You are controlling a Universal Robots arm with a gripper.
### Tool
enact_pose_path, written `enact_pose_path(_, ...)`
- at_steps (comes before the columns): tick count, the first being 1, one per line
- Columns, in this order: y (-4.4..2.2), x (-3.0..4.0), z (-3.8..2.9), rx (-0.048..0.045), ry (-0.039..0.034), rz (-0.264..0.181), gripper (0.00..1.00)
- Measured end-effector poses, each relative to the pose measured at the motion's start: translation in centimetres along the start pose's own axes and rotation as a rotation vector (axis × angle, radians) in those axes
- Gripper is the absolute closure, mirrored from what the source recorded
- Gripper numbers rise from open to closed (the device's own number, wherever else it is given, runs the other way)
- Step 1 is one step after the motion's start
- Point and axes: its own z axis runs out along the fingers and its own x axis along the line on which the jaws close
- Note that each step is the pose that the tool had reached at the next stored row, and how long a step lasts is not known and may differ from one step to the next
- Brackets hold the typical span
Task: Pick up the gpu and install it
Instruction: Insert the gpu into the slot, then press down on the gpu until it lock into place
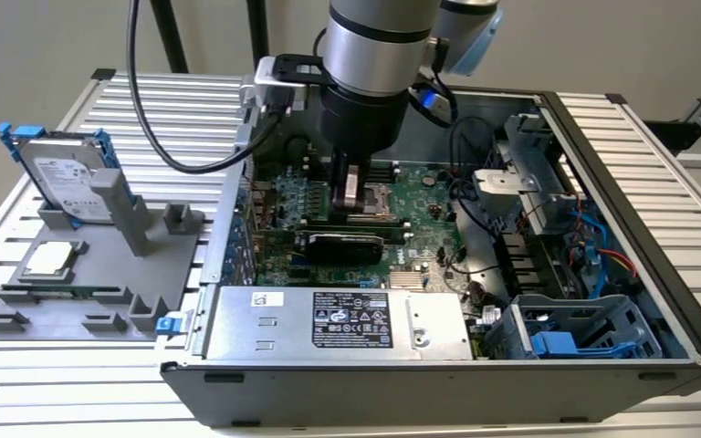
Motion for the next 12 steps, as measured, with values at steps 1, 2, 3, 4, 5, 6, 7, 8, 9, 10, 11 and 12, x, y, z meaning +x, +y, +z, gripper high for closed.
enact_pose_path(1, 0.0, 0.0, -0.05, 0.0, 0.0, 0.0, 1.0)
enact_pose_path(2, 0.01, 0.0, -0.1, 0.0, 0.0, 0.0, 1.0)
enact_pose_path(3, 0.01, 0.0, -0.15, 0.0, 0.0001, 0.0, 1.0)
enact_pose_path(4, 0.02, 0.0, -0.19, 0.0, 0.0001, 0.0, 1.0)
enact_pose_path(5, 0.02, 0.0, -0.24, 0.0, 0.0, 0.0, 1.0)
enact_pose_path(6, 0.02, 0.0, -0.29, -0.0001, 0.0001, 0.0, 1.0)
enact_pose_path(7, 0.03, 0.0, -0.33, 0.0, 0.0001, 0.0, 1.0)
enact_pose_path(8, 0.03, 0.0, -0.38, 0.0, 0.0, 0.0, 1.0)
enact_pose_path(9, 0.04, 0.0, -0.43, 0.0, 0.0, 0.0, 1.0)
enact_pose_path(10, 0.04, 0.0, -0.48, 0.0, 0.0001, 0.0, 1.0)
enact_pose_path(11, 0.04, 0.01, -0.53, 0.0, 0.0001, 0.0, 1.0)
enact_pose_path(12, 0.05, 0.0, -0.58, 0.0, 0.0001, 0.0, 1.0)
